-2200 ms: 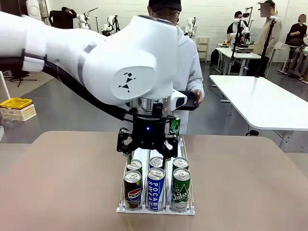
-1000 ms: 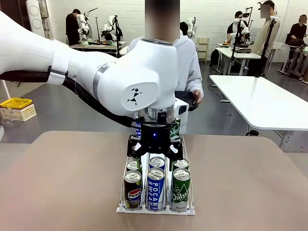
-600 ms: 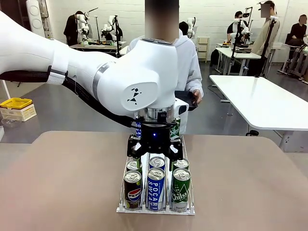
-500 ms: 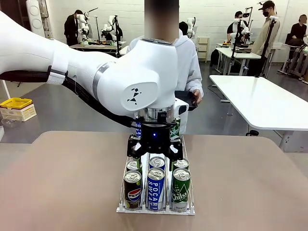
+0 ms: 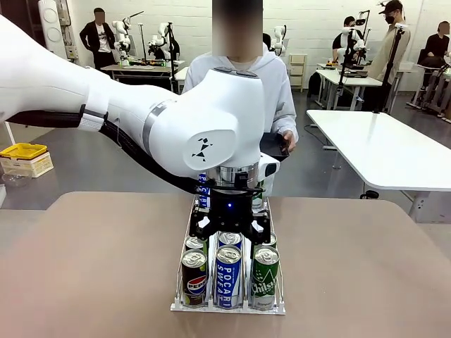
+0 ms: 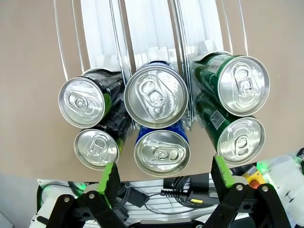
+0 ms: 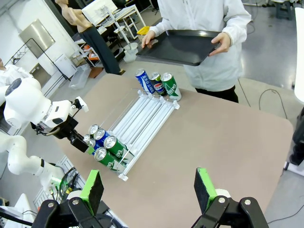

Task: Retrieve and hand over the desired beverage to the person.
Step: Pick up a can of the same type that the person held from the Automatic Can Dispenser.

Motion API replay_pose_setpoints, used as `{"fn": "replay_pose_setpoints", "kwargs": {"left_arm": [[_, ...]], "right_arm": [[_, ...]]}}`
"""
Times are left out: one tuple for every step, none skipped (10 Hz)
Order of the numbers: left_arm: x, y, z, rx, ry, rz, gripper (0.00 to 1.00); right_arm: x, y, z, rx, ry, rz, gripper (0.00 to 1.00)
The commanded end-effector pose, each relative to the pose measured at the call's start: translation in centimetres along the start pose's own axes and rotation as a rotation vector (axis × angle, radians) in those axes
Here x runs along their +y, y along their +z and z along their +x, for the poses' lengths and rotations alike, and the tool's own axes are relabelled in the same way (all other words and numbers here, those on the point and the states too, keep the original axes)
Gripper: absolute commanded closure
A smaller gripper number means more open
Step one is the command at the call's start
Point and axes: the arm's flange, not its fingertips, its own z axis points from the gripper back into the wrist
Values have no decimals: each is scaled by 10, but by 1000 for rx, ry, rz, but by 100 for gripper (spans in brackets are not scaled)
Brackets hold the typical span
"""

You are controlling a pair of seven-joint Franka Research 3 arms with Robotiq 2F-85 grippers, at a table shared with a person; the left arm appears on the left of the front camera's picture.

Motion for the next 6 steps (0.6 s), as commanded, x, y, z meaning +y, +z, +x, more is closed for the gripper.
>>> {"fn": "replay_pose_setpoints", "kwargs": {"left_arm": [[-5,-3,3,1,33,17,0],[-4,-5,5,0,46,15,0],[-3,-6,7,-3,50,13,0],[-1,-7,9,-3,55,11,0],[0,-8,11,-7,64,12,0],[0,-10,13,-5,70,15,0]], "right_arm": [[-1,0,4,-23,16,24,0],[-1,0,4,-23,16,24,0],[-1,0,4,-23,16,24,0],[-1,0,4,-23,16,24,0],[-1,0,4,-23,16,24,0],[-1,0,4,-23,16,24,0]]}}
